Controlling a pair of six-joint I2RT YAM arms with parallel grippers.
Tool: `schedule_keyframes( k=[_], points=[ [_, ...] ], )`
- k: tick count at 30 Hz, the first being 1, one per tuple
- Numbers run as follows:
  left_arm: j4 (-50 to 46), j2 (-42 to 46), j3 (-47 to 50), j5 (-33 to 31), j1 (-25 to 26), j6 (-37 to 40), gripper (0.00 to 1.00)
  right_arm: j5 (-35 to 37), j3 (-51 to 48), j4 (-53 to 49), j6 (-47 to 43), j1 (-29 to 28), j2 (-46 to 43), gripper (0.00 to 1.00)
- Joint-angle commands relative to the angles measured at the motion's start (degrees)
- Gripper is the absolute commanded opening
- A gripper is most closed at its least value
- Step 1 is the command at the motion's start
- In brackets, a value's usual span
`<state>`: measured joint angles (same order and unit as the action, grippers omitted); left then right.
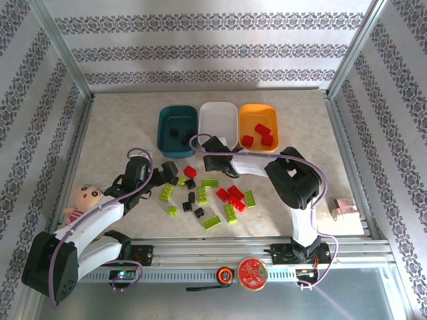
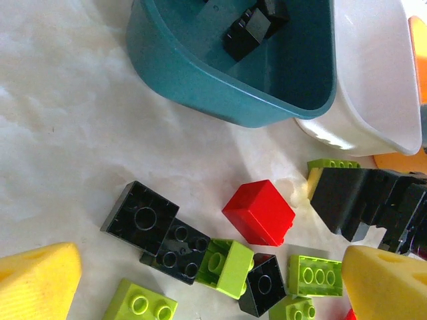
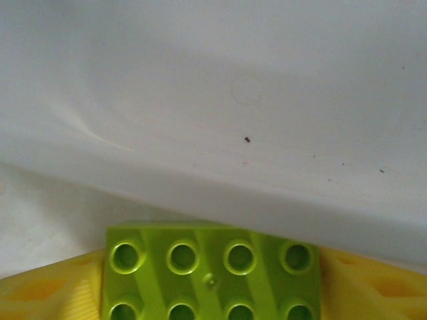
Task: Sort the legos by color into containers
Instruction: Pick up the lego from the center of the table, then place the lego in the container, then pick up the lego from the center of the table.
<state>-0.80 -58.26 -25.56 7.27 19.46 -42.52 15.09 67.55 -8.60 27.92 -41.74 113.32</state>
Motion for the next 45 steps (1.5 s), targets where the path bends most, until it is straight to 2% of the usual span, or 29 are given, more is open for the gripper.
schedule_keyframes(
  k=[1,7,12,16,27,30,33,36,40,45],
  points=[
    [0.30,1.26,0.45,-1.04,0.53,0.44,1.00,-3.93,-3.59,1.54,-0.60,-0.01,-4.07,0.66],
    [-0.75,2.75,0.34,-1.89,0.55,0.85,1.00,-6.92,-9.34,0.86,-1.05,-1.35,-17.86,0.56],
    [0.46,2.87,1.30,-2.58,0.48,-0.41,1.00,-7.10,-6.86,-1.74,-1.88,-1.23,-24.76,0.54],
    [-0.07,2.46,0.64,-2.56,0.43,-0.67,1.00,-7.12,3.11,-8.53,-0.30,2.60,-19.05,0.54],
    [-8.90,2.54,-2.63,-2.79,0.14,1.72,1.00,-5.16,23.95,-16.34,0.26,9.26,1.19,0.55],
    [-10.31,1.33,-3.19,-2.27,-0.05,1.88,1.00,-5.34,26.01,-17.70,1.88,10.24,4.09,0.60],
    [-10.73,-0.82,-4.12,-0.80,-0.21,2.33,1.00,-6.24,27.35,-18.65,3.33,10.87,5.72,0.76],
    [-10.54,-3.32,-5.17,0.78,-0.24,2.86,1.00,-6.04,27.15,-18.44,3.47,10.85,5.26,0.84],
    [-9.63,-6.28,-6.84,3.87,-0.18,4.06,0.95,-6.44,25.35,-17.62,3.20,10.81,2.32,0.87],
    [-10.35,-10.99,-11.43,6.11,1.84,7.58,0.90,-6.65,17.74,-14.49,3.40,9.97,-3.89,0.88]
  ],
)
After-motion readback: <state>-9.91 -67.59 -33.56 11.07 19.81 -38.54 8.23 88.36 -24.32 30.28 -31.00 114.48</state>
